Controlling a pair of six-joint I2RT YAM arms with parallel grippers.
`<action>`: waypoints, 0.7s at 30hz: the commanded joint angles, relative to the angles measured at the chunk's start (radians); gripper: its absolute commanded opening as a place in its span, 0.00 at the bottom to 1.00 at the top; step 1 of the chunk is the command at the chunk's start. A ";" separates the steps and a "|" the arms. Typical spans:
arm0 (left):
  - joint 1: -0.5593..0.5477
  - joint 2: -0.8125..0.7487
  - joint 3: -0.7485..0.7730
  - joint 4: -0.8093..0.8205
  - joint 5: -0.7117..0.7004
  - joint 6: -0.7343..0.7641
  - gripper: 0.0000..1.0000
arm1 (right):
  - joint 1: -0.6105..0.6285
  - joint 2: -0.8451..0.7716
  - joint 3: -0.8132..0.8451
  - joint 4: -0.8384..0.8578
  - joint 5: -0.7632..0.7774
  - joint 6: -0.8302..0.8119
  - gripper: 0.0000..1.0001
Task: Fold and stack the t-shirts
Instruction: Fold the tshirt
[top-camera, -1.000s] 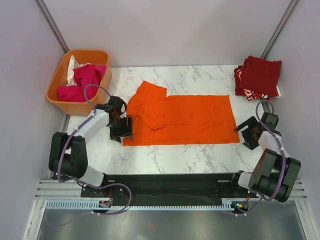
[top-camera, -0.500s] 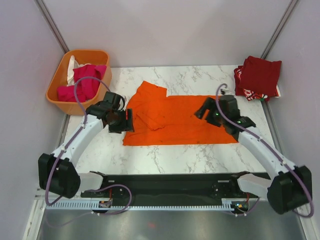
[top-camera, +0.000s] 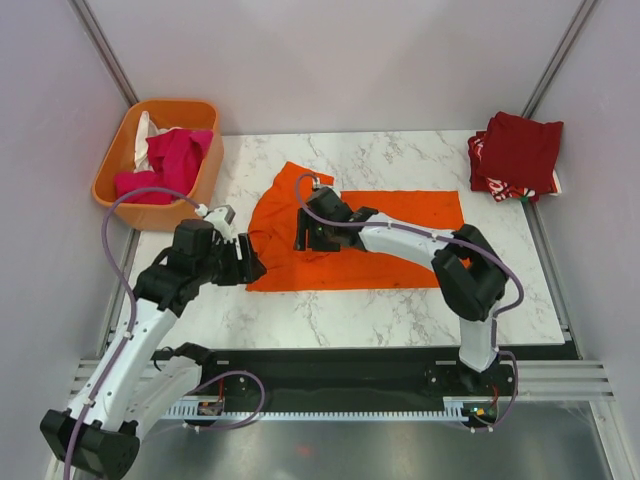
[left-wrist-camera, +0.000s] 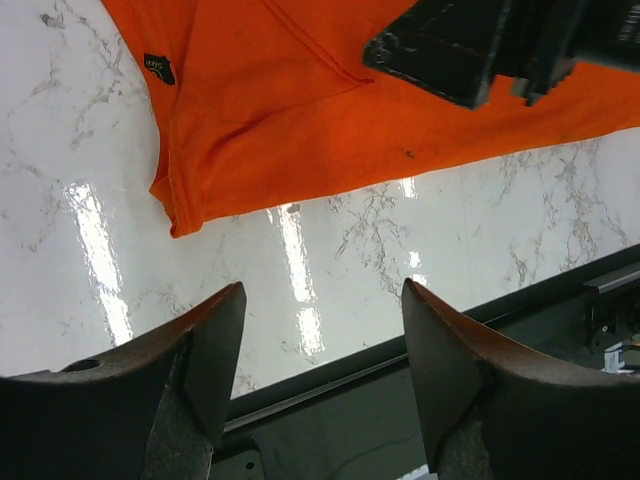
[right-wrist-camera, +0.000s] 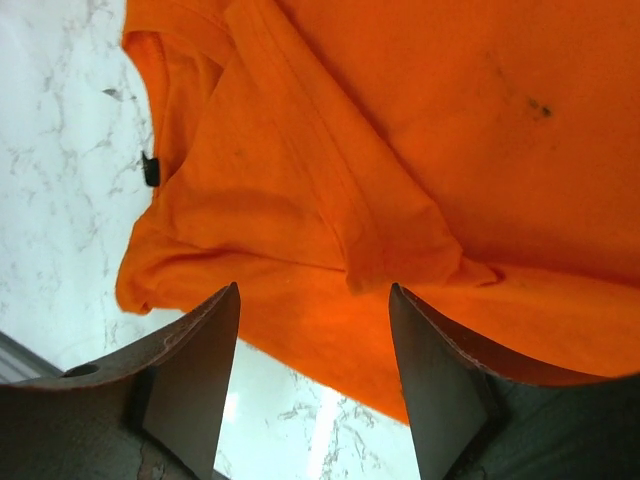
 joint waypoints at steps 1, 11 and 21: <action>-0.003 -0.064 -0.010 0.076 0.003 -0.029 0.71 | 0.032 0.071 0.113 -0.048 0.025 0.011 0.69; -0.003 -0.090 -0.018 0.087 -0.020 -0.024 0.69 | 0.073 0.157 0.193 -0.165 0.131 -0.001 0.69; -0.003 -0.099 -0.020 0.087 -0.031 -0.026 0.68 | 0.127 0.216 0.282 -0.315 0.318 -0.059 0.65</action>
